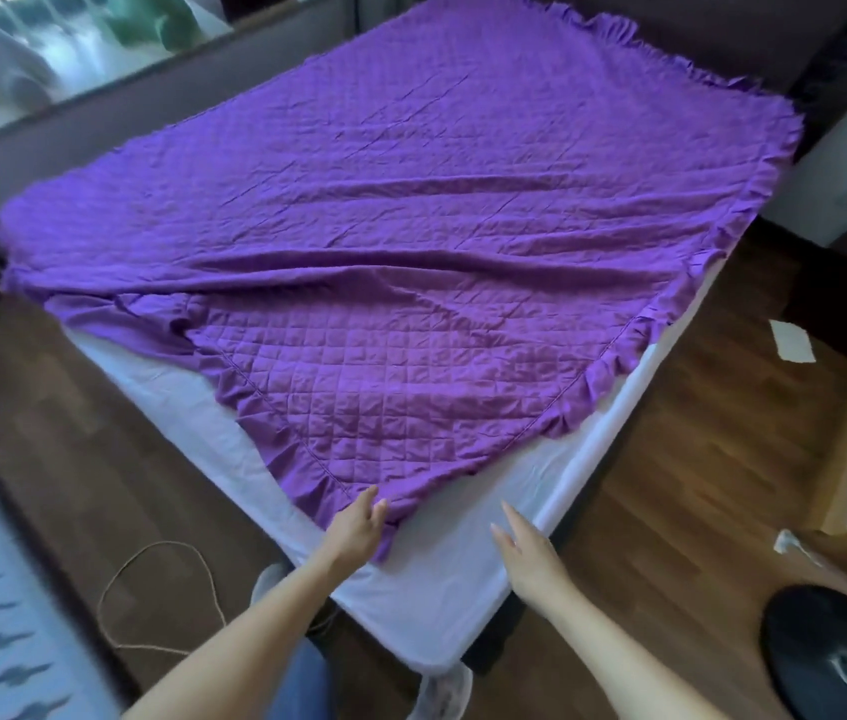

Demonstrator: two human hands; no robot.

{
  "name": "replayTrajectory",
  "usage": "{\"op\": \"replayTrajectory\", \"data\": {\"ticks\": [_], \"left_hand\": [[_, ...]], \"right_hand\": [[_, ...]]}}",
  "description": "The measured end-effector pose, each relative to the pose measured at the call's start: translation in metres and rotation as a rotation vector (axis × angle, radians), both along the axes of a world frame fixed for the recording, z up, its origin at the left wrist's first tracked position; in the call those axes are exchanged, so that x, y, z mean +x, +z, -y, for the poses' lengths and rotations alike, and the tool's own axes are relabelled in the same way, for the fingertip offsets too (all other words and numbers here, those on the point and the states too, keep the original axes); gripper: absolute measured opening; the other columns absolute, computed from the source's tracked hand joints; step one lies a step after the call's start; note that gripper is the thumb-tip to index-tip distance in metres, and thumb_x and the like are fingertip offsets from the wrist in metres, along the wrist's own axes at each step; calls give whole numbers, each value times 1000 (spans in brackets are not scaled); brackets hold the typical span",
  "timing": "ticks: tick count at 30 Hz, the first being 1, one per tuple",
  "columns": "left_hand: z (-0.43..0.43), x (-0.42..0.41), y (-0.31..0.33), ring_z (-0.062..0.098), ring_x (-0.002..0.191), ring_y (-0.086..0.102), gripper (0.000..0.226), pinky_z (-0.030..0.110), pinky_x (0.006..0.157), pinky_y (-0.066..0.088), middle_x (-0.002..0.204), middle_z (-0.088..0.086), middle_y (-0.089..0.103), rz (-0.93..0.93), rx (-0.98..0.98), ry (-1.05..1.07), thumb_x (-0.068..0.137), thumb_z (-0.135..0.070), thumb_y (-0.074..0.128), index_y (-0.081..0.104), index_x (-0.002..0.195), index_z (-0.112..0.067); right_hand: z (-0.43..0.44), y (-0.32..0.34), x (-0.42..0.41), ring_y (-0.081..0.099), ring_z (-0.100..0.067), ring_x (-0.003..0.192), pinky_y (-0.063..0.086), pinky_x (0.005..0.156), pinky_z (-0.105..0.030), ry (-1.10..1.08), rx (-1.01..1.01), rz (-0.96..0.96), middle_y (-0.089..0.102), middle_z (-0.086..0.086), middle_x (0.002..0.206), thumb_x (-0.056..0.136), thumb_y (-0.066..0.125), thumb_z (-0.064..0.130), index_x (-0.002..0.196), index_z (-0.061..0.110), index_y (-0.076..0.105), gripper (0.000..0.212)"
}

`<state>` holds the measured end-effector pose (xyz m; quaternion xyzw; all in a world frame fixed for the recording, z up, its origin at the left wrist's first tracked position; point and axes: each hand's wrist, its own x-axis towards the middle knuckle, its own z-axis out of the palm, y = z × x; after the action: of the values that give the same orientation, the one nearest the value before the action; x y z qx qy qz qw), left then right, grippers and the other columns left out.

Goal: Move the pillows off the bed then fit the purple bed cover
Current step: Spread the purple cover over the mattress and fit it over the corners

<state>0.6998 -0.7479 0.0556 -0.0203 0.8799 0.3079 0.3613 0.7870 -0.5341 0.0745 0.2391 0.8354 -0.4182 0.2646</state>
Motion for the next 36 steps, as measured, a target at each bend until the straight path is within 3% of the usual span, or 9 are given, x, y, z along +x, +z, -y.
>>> {"op": "replayTrajectory", "data": {"ticks": [4,8,15,18,22,24,28,33,36], "left_hand": [[15,2,-13,27,121,52,50,34,100,40,127,11,58,19,-43,66,96,-34,45,35,141,-15],[26,-1,-25,24,128,46,57,28,102,35,139,10,49,29,-68,35,92,-29,55,33,143,-14],[38,-27,-63,23,125,49,56,24,98,36,140,8,49,8,-102,7,91,-23,55,34,142,-15],[47,-34,-85,18,131,43,57,21,102,31,144,5,44,-38,-120,-37,92,-23,54,32,144,-16],[57,-43,-108,19,132,41,57,25,104,33,146,3,41,-64,-127,-67,93,-25,53,31,144,-18],[59,-46,-115,21,127,46,53,28,100,39,142,4,45,-79,-127,-66,93,-23,51,33,143,-18],[58,-42,-121,17,129,43,54,32,104,37,142,0,46,-146,-157,-127,89,-11,44,36,142,-21],[36,-22,-112,14,140,26,64,33,110,31,150,-6,34,-166,-202,-278,86,-4,41,30,145,-27],[21,-2,-107,18,144,17,66,38,110,32,154,-10,25,-75,-254,-362,87,-2,36,26,145,-32]], "right_hand": [[22,-20,-18,19,-18,143,18,116,-32,150,26,-5,23,-2,156,101,35,35,150,21,19,53],[38,-49,-35,15,-23,144,18,114,-32,299,82,-2,17,-5,157,100,40,32,150,24,15,57],[75,-114,-75,22,-33,141,27,110,-48,644,486,-68,18,-13,156,86,59,14,147,29,26,71],[88,-154,-93,62,-39,107,49,81,-59,663,546,-150,63,-18,121,38,89,7,110,23,71,76],[88,-191,-105,67,-35,98,29,99,-54,784,565,-234,72,-9,103,63,53,20,65,24,74,21],[81,-195,-104,70,-24,88,40,96,-45,767,556,-292,73,5,85,61,59,28,56,29,67,10],[66,-185,-75,65,-2,68,58,74,-31,751,436,-363,59,19,55,44,65,35,54,29,58,14],[32,-164,-30,65,1,68,59,69,-30,744,352,-320,61,23,63,44,61,36,62,31,62,18],[17,-155,-27,61,-10,103,40,101,-37,799,264,-297,68,5,103,79,52,23,99,22,68,26]]}}
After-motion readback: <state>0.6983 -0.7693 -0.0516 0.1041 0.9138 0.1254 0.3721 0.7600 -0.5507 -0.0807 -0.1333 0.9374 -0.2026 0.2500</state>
